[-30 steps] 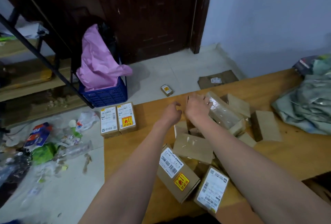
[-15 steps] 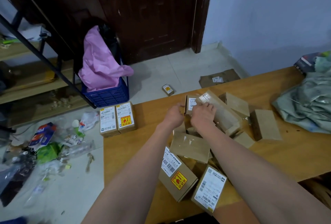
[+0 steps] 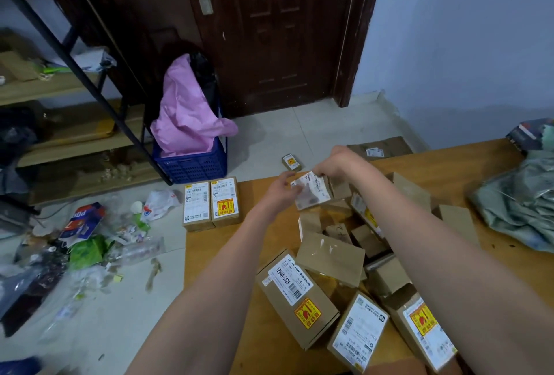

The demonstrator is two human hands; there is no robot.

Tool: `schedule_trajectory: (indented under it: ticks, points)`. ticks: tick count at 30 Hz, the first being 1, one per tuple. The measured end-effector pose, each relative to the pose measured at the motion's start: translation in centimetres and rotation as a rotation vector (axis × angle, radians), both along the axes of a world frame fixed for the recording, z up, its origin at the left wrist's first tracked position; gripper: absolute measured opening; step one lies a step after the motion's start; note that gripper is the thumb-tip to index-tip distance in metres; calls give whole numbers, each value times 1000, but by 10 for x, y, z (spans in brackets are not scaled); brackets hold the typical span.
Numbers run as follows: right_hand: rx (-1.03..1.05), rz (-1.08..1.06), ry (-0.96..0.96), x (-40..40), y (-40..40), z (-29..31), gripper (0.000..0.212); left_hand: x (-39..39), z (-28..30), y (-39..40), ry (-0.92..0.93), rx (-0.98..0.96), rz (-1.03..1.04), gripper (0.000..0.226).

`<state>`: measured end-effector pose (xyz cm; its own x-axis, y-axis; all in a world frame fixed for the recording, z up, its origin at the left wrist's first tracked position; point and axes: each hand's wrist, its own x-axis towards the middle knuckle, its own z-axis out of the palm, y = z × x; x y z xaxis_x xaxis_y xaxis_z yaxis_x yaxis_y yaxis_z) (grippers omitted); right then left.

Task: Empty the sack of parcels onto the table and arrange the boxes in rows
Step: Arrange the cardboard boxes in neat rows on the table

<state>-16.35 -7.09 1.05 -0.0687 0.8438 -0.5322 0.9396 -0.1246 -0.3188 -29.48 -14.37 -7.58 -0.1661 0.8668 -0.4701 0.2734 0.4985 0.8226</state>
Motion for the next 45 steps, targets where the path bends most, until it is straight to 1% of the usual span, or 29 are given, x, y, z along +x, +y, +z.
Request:
schedule_trajectory:
  ticks: [2,3,5,8,11,14,15,17,18,19,20,21,23,25,27,29,31,32,33,34,35,36,39,40,41,43,45]
  points:
    - [-50,5,102,-6,-3,7,37,-8,4,-3,-88,-5,61,42]
    - [-74,8,148,-9,-5,6,34,-13,4,-6,-103,-3,86,42]
    - [-114,14,250,-17,-7,-1,37,-26,-1,-10,-78,25,81,46]
    - [-117,32,430,-28,-11,-13,30,-46,-7,-18,-100,7,-54,59]
    - [-123,15,574,-40,-14,-21,41,-66,-8,-27,-186,-21,-85,56]
    - [-129,-28,613,-54,-14,-38,45,-82,-15,-36,-213,-39,-41,56]
    - [-117,-61,618,-58,-14,-44,46,-87,-19,-38,-215,-51,-6,61]
    - [-111,-146,652,-67,-16,-51,55,-93,-25,-42,-218,-69,89,75]
    - [-134,-185,668,-70,-17,-56,62,-96,-29,-43,-226,-89,135,79]
    - [-183,-218,677,-74,-19,-60,69,-99,-33,-44,-249,-111,173,79]
    - [-248,-238,678,-77,-21,-66,73,-101,-37,-45,-275,-132,203,75]
    - [-316,-236,663,-81,-24,-72,70,-102,-40,-46,-301,-153,233,68]
    - [-423,-222,633,-88,-28,-87,54,-104,-48,-47,-320,-191,272,62]
    - [-427,-254,614,-96,-31,-100,52,-106,-52,-47,-322,-216,278,56]
    - [-396,-341,647,-105,-28,-111,51,-109,-58,-44,-312,-220,277,50]
    - [-394,-406,676,-113,-27,-115,48,-115,-63,-40,-296,-218,272,48]
    - [-424,-393,654,-121,-23,-126,32,-120,-66,-36,-249,-222,241,50]
    - [-435,-375,642,-125,-20,-132,28,-124,-67,-33,-194,-222,208,52]
    - [-432,-363,635,-129,-18,-137,30,-128,-68,-30,-112,-215,161,55]
    - [-425,-362,634,-134,-14,-142,37,-132,-71,-26,-10,-201,111,57]
    - [-424,-369,636,-138,-10,-148,45,-137,-75,-22,96,-179,69,57]
    - [-416,-378,633,-141,-6,-152,47,-143,-79,-18,199,-148,43,54]
    - [-358,-375,591,-148,7,-166,40,-162,-97,-9,484,-67,61,38]
    - [-333,-386,580,-149,12,-171,41,-169,-102,-8,592,-68,63,37]
    - [-312,-396,568,-150,17,-176,44,-175,-107,-7,673,-84,62,42]
    - [-310,-413,543,-153,25,-186,45,-186,-112,-6,727,-151,73,57]
    - [-328,-405,509,-159,29,-193,41,-196,-119,-5,723,-243,86,69]
